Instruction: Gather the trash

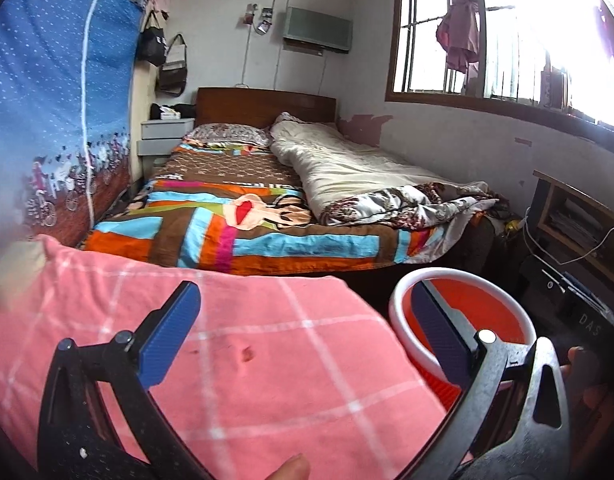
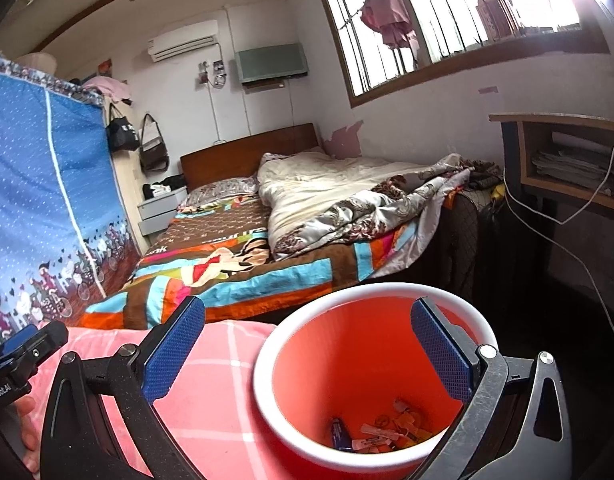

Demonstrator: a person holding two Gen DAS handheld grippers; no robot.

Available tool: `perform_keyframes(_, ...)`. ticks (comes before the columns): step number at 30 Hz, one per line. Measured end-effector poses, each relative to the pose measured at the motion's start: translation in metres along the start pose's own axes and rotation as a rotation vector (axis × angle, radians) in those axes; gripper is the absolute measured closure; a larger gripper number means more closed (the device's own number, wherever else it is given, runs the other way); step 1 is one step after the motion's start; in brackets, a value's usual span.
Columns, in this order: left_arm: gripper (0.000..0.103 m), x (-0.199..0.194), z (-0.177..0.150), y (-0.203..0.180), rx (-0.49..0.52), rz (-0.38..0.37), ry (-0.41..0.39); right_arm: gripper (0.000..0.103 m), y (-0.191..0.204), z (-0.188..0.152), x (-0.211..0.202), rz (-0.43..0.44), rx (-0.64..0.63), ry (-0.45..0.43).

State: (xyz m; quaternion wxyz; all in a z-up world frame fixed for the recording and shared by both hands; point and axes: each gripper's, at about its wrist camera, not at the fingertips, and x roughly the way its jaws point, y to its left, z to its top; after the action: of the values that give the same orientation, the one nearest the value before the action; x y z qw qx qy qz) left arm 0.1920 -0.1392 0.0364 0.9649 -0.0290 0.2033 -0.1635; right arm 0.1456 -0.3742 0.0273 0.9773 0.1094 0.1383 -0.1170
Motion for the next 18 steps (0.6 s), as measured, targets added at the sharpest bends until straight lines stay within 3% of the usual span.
perform_keyframes(18,0.014,-0.077,-0.033,0.066,-0.045,0.13,-0.035,0.0,0.044,-0.037,-0.061,0.088,-0.031,-0.077)
